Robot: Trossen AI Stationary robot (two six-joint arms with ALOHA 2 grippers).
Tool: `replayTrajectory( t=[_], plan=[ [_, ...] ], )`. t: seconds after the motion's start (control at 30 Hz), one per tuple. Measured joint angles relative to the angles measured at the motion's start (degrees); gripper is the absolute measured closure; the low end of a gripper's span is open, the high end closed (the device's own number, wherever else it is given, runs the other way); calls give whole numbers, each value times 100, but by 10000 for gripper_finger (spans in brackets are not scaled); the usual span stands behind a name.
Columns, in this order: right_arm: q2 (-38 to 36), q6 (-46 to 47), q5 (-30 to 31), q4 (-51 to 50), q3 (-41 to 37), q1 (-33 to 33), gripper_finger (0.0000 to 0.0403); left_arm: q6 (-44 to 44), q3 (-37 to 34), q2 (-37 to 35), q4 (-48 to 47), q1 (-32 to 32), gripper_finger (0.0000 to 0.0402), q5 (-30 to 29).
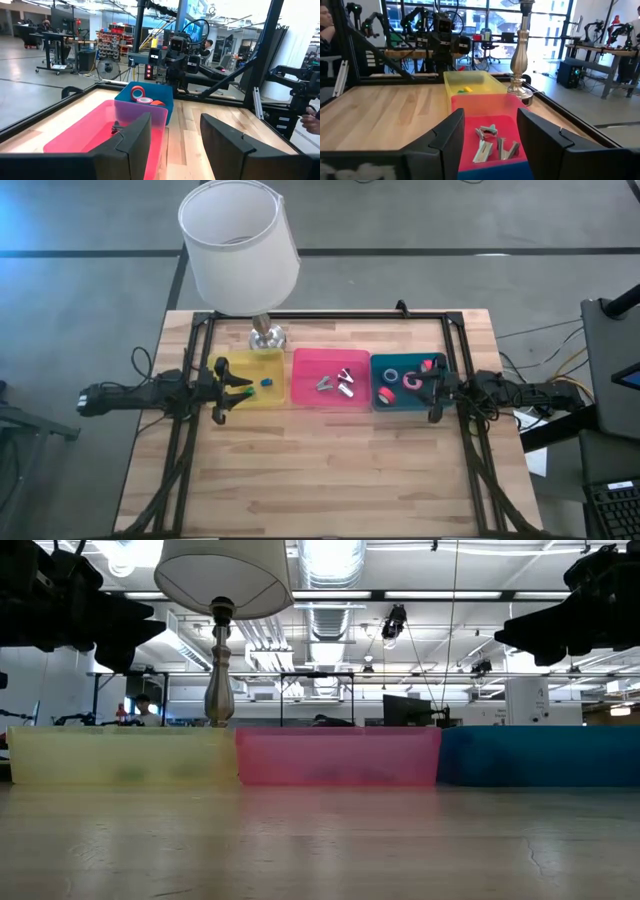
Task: Pick and place Stapler, Stapler remover, tape
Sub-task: Return to Home Position
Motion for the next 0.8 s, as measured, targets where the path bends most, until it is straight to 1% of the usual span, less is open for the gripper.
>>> replayTrajectory(
  t=[0.53, 0.8],
  plan=[
    [0, 24, 0, -2, 0, 0, 234, 0, 0, 2, -2, 0, 227, 2],
    [0, 21, 0, -2, 0, 0, 227, 0, 0, 2, -2, -2, 227, 2]
  ],
)
